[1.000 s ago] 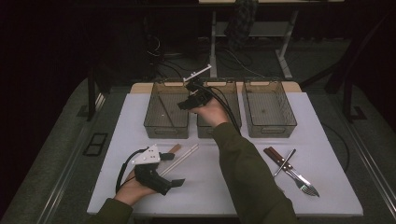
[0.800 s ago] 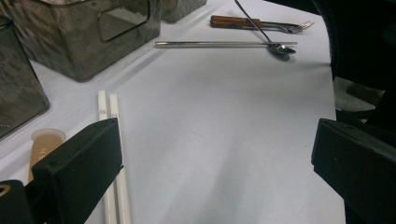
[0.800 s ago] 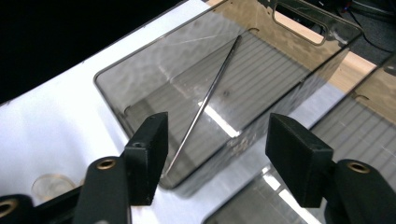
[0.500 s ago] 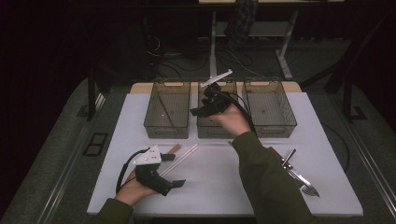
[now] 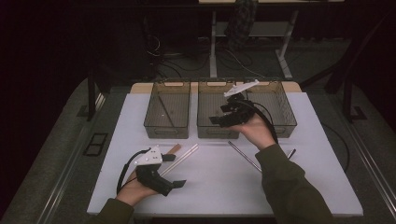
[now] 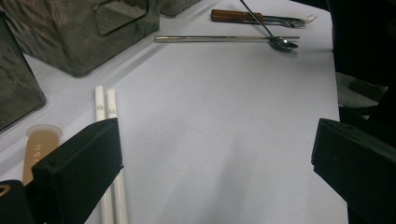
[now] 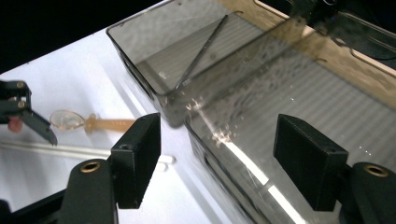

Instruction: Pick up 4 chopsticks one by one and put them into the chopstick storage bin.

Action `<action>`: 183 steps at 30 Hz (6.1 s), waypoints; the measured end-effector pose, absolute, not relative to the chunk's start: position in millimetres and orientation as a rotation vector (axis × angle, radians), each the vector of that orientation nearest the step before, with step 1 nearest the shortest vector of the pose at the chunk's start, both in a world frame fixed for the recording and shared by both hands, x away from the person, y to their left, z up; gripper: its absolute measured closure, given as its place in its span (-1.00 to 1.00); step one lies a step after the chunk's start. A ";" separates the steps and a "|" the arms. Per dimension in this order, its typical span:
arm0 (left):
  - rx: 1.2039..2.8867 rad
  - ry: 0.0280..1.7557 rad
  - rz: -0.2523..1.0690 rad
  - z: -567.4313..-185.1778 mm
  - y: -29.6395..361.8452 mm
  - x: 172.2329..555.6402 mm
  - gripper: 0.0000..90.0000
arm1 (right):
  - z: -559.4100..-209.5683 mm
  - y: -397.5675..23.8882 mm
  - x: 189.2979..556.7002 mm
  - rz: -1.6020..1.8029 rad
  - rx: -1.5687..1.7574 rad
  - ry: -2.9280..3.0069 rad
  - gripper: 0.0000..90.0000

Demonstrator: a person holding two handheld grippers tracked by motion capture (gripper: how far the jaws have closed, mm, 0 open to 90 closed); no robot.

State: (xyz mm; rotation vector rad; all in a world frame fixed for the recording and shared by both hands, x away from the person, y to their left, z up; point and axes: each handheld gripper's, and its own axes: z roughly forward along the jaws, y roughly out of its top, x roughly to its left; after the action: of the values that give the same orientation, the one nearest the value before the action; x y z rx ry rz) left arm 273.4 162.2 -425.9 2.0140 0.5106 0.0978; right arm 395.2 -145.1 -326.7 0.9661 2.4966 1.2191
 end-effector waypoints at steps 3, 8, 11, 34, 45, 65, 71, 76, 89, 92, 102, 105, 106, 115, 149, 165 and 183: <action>2.014 0.516 0.099 -426.2 162.4 273.6 -0.99 | -331.0 -160.0 388.9 1.230 0.984 2.488 -0.30; 2.016 0.519 0.103 -426.2 162.4 273.5 -0.99 | -338.7 -180.6 378.0 1.225 0.985 2.495 -0.30; 2.015 0.522 0.104 -426.4 162.6 273.8 -0.99 | -342.9 -191.3 370.7 1.223 0.986 2.495 -0.30; 2.022 0.530 0.119 -425.7 163.6 273.0 -0.99 | -396.3 -250.8 316.5 1.116 1.116 2.540 -0.01; 2.031 0.527 0.122 -425.8 162.4 272.3 -0.99 | -414.0 -262.7 289.0 1.042 1.110 2.566 0.25; 2.042 0.514 0.118 -425.7 159.8 271.9 -0.99 | -437.2 -260.5 286.5 0.882 1.128 2.612 0.63; 2.043 0.514 0.119 -425.8 159.5 271.7 -0.99 | -438.5 -258.1 285.3 0.866 1.117 2.605 0.71; 2.044 0.515 0.119 -426.1 159.2 271.8 -0.99 | -438.9 -255.8 283.7 0.844 1.091 2.599 0.75; 2.049 0.514 0.113 -426.5 158.3 271.7 -0.99 | -439.7 -257.0 284.3 0.858 1.117 2.590 0.89; 2.049 0.513 0.114 -426.4 158.4 271.7 -0.99 | -440.0 -257.9 284.6 0.865 1.117 2.590 0.89; 2.048 0.513 0.112 -426.5 158.5 271.9 -0.99 | -439.3 -260.0 285.0 0.880 1.112 2.599 0.90; 2.049 0.513 0.110 -426.5 158.3 271.8 -0.99 | -438.3 -260.6 284.8 0.897 1.112 2.607 0.90; 2.049 0.512 0.111 -426.5 158.3 271.8 -0.99 | -437.6 -260.7 284.5 0.902 1.113 2.602 0.89; 2.050 0.511 0.110 -426.6 158.2 271.8 -0.99 | -431.5 -264.7 284.4 0.942 1.114 2.594 0.90; 2.055 0.507 0.104 -427.3 157.3 271.9 -0.99 | -406.2 -278.0 282.7 1.176 1.071 2.531 0.90; 2.061 0.524 0.106 -432.5 160.0 275.4 -0.99 | -390.3 -270.7 285.6 1.258 1.009 2.516 0.90; 2.068 0.521 0.103 -434.0 158.7 276.1 -0.99 | -373.9 -254.5 296.6 1.361 0.961 2.485 0.90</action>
State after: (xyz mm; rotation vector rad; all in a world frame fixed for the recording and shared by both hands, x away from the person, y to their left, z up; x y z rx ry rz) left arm 276.1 158.7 -434.0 2.0681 0.5210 0.1025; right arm 296.6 -254.5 -373.9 0.9609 2.4850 1.3613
